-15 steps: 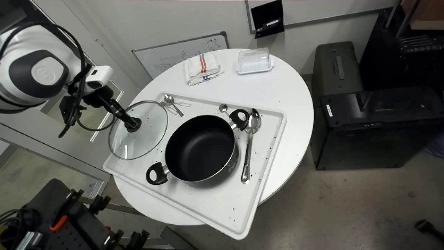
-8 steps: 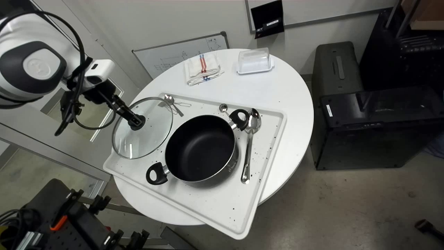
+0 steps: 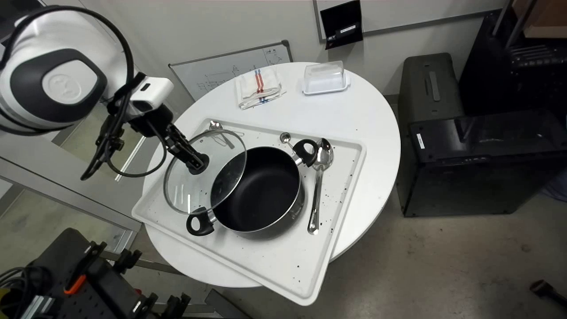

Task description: Place the lid on the pot

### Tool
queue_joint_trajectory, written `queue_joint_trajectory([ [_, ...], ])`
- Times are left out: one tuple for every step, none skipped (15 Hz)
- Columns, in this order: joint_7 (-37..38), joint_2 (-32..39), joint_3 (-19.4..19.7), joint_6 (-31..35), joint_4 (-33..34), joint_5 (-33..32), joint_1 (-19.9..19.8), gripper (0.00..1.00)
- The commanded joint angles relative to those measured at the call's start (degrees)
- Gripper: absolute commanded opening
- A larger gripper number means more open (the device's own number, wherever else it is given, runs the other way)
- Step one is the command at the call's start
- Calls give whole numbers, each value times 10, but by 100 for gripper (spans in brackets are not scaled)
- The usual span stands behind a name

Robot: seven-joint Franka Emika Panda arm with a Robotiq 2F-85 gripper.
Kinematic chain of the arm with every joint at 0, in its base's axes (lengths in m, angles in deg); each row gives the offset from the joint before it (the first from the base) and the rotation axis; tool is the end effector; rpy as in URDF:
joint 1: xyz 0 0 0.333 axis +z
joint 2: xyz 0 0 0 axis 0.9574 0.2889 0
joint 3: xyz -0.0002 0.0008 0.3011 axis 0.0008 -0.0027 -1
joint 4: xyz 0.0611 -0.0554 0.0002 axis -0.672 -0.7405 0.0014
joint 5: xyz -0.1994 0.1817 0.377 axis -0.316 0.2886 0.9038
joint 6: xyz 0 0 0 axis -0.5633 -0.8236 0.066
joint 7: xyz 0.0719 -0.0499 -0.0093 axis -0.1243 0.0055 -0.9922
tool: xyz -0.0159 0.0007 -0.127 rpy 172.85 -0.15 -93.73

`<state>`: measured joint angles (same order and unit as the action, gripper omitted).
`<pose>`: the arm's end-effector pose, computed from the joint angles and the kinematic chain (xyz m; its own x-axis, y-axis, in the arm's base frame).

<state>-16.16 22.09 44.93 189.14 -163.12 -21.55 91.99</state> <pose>0.5086 0.0343 0.0562 0.9044 -0.4196 0.0778 -0.4267 -0.8910 0.1548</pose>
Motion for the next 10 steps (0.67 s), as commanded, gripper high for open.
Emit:
queue_joint_trajectory([
  [5, -21, 17, -18, -4, -10, -24, 25],
  [4, -19, 21, -20, -2, -8, -33, 25],
  [4, -17, 24, -22, 0, -7, -40, 25],
  [5, -15, 28, -23, 3, -6, -47, 25],
  [3, -12, 30, -26, 7, -3, -55, 25],
  [1, -10, 31, -29, 10, 0, -63, 25],
  [1, -7, 32, -31, 13, 1, -70, 25],
  [1, -6, 33, -33, 16, 4, -76, 25],
  [1, -2, 33, -35, 22, 6, -83, 25],
  [2, 2, 32, -38, 27, 8, -89, 25],
])
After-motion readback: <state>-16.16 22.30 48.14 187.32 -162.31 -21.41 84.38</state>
